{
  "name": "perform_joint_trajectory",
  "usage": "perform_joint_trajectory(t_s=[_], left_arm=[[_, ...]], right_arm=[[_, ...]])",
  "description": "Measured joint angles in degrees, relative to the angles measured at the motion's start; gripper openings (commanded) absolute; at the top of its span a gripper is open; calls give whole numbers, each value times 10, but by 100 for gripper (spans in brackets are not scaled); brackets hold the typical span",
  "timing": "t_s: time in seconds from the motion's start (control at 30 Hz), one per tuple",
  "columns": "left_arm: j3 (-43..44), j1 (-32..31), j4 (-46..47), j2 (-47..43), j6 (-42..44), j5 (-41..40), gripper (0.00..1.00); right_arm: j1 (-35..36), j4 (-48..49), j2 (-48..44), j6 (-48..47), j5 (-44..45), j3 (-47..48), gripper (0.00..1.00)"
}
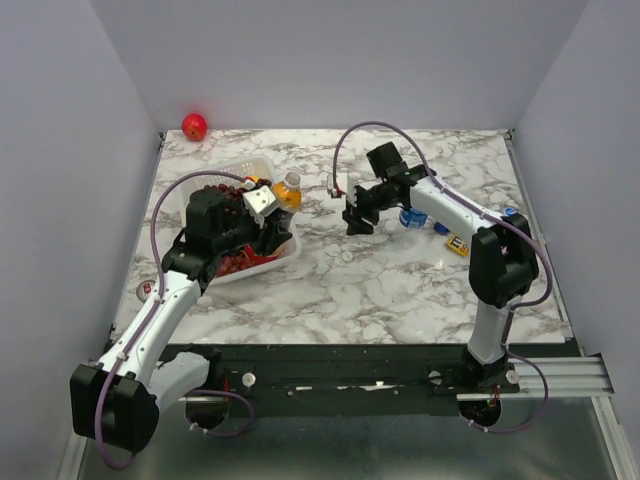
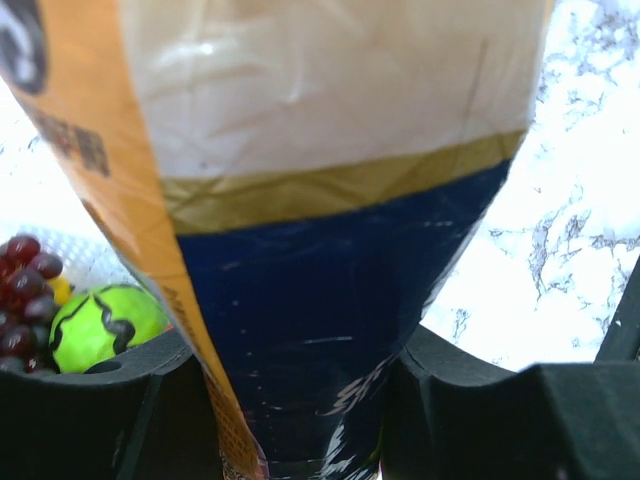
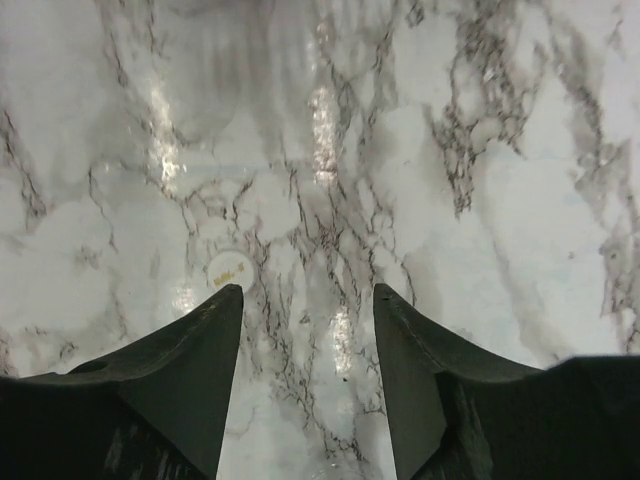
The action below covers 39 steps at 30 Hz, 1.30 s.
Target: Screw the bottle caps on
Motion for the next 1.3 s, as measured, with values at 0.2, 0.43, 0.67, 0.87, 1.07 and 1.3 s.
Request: perform_joint_trajectory(t_s=[0.2,0.43,0.67,0.87,1.07,1.3], left_arm=[[-30,27,19,-17,-40,0,0],[-38,34,25,-24,-58,0,0],[-39,37,34,-24,-67,-1,0],[-39,43,37,-24,-71,-2,0],[-40,47,38,-24,-75,-3,0],[-41,48,46,-23,-82,-3,0]], right_arm=[[14,-70,32,-111,52,9,70],[48,-89,34,-186,79,3,71],[70,-99,70,-227,86,3,66],[78,-109,84,-242,94,3,63],[84,-110,98,-242,98,4,61],[91,-110,108,-241,102,4,54]])
